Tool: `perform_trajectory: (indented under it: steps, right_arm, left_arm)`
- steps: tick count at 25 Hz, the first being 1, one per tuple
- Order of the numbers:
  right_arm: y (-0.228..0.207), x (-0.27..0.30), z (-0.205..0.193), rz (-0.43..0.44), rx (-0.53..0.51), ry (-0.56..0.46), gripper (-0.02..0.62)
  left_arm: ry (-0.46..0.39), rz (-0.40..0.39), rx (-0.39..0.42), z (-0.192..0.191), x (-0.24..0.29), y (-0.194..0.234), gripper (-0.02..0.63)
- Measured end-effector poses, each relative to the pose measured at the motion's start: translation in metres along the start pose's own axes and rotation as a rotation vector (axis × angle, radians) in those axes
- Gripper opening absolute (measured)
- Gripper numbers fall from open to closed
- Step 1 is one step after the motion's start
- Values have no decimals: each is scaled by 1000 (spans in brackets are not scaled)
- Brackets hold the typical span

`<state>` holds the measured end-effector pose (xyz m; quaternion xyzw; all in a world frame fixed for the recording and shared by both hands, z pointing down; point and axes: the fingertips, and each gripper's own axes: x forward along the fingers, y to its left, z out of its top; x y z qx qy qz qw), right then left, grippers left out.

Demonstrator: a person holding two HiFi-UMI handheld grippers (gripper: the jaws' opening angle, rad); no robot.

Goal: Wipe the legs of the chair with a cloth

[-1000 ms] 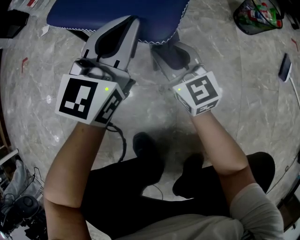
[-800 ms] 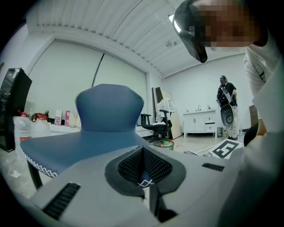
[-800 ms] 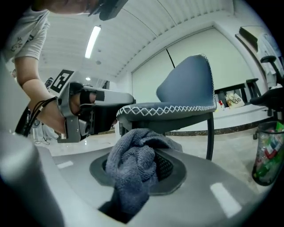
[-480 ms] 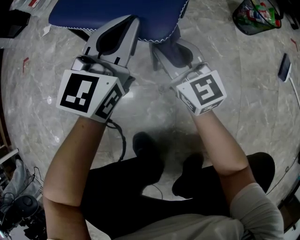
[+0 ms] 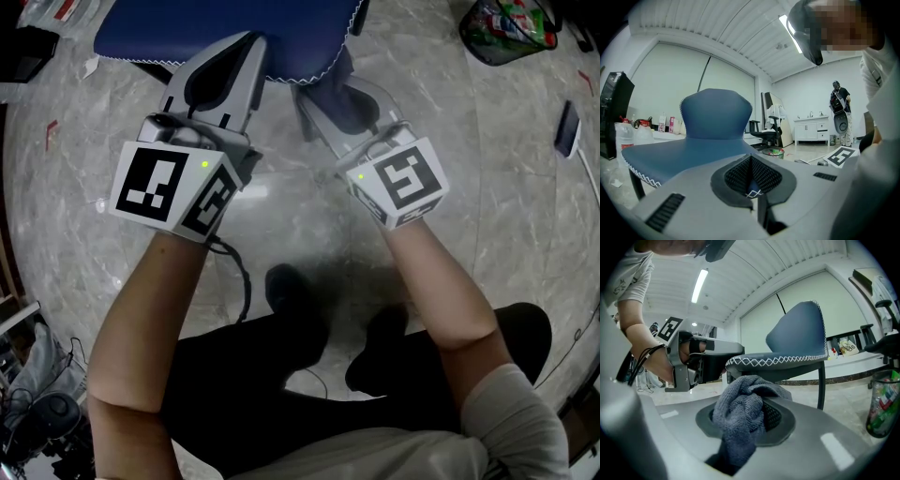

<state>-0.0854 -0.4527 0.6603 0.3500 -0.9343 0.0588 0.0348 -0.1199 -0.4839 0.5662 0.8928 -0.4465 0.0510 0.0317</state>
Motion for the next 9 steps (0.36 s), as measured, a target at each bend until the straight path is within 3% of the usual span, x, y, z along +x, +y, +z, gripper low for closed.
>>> perform_trajectory:
  steps: [9]
  right_arm:
    - [0, 1, -1, -2, 5, 4, 101]
  left_arm:
    - [-5, -1, -11, -1, -2, 2, 6]
